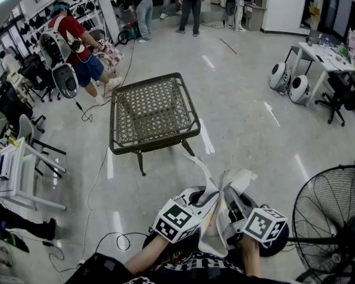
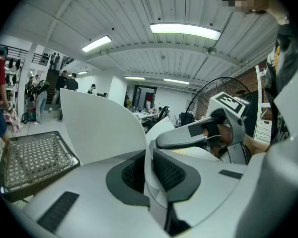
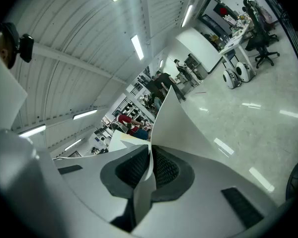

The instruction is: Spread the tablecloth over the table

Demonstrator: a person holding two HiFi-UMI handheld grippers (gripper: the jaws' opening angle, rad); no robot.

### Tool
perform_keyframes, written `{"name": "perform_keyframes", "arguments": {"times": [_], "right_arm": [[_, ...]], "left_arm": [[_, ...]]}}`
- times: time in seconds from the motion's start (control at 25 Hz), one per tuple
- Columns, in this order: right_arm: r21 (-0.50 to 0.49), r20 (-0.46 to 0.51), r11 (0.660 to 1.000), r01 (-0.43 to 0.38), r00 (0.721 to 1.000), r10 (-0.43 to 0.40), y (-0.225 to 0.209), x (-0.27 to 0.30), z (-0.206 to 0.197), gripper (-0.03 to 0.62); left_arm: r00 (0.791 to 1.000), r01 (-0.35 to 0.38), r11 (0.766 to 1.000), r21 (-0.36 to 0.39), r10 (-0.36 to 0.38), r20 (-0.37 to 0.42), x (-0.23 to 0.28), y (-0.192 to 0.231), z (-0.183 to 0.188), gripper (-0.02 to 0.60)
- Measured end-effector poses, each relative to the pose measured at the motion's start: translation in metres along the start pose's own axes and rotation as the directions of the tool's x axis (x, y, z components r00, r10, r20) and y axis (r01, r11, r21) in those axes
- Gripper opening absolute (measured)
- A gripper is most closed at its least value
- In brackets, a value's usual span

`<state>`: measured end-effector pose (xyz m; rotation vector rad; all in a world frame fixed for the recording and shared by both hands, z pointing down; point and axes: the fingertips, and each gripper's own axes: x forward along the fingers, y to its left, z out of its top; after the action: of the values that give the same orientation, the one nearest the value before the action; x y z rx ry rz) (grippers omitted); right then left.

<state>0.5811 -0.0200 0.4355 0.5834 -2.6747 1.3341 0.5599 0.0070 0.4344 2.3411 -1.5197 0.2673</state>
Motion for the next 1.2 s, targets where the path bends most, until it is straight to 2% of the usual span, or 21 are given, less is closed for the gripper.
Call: {"name": "perform_keyframes", "arguments": {"times": [0.24,0.52,0.92,1.2], "right_arm": [[0.020,-0.003,1.000,-0.005,1.000,0.005,0.000,0.002,-0.007,0.029],[0.027,-0.015,1.000,0.009,1.000,-0.009,0.004,-0.002,0.003,0.028],[0.037,-0.009,0.999,0.012,1.000,-0.012,-0.012,-0.002,0.006,0.028],[0.060,0.012,0.997,0.058,0.998,-0.059,-0.028,-0.010,0.022,0.026]], "left_arm": [[1.000,-0.014,1.000,0.003,0.014,-0.009,0.001,0.003,-0.007,0.037],[1.000,-0.016,1.000,0.000,0.016,-0.009,0.002,0.000,0.004,0.036],[1.000,-0.017,1.000,0.004,0.017,-0.026,0.013,0.004,0.001,0.037],[0.998,0.007,0.999,0.050,-0.004,-0.058,0.036,0.002,0.007,0.037]]}}
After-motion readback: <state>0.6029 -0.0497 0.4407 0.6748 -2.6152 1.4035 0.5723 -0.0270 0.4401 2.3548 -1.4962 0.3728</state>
